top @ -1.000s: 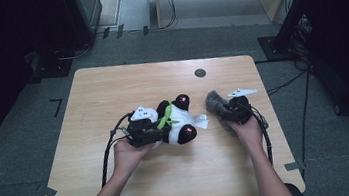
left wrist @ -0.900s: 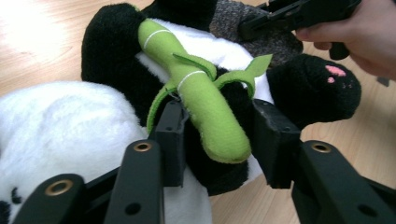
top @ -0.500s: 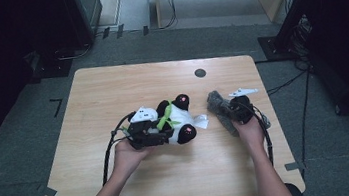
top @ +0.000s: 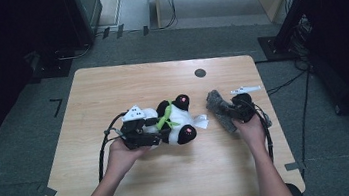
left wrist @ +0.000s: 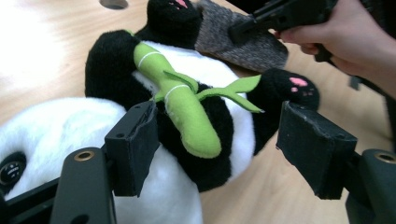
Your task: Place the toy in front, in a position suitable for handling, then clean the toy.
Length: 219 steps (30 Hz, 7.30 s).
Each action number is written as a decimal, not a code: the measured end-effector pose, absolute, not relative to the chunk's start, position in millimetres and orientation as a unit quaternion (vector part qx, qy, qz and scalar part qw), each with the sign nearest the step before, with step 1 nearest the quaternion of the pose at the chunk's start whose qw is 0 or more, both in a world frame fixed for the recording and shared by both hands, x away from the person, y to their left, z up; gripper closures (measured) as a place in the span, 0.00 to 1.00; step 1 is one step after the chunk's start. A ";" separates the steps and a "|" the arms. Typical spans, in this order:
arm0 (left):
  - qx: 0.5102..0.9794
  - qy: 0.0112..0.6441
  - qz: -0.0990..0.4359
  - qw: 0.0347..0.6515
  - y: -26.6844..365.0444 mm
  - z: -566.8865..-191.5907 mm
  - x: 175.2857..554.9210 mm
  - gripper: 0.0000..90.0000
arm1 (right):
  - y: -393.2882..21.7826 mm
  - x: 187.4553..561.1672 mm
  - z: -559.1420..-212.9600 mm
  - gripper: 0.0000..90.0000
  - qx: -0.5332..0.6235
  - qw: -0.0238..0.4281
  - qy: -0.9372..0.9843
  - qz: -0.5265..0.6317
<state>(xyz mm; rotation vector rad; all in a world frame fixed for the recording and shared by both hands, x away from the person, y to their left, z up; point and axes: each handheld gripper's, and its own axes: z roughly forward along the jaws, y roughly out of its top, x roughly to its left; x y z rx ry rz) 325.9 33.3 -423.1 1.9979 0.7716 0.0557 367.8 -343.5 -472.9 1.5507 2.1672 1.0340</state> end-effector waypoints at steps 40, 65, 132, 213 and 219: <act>0.781 0.386 0.072 0.486 93.1 -478.2 327.3 0.08 | -310.3 358.4 -407.9 0.91 0.482 0.129 0.765 0.407; 0.783 0.381 0.089 0.483 91.5 -485.7 324.1 0.41 | -286.2 358.7 -377.1 0.91 0.441 0.137 0.778 0.426; 0.782 0.396 0.082 0.474 90.8 -485.9 325.4 0.47 | -144.4 418.8 -419.0 0.92 0.348 0.062 0.865 0.356; 0.776 0.398 0.080 0.483 91.5 -489.0 323.2 0.46 | -163.9 426.9 -405.3 0.92 0.358 0.087 0.865 0.340; 0.778 0.393 0.083 0.483 91.6 -489.1 323.1 0.46 | -183.5 433.1 -393.1 0.92 0.381 0.108 0.857 0.329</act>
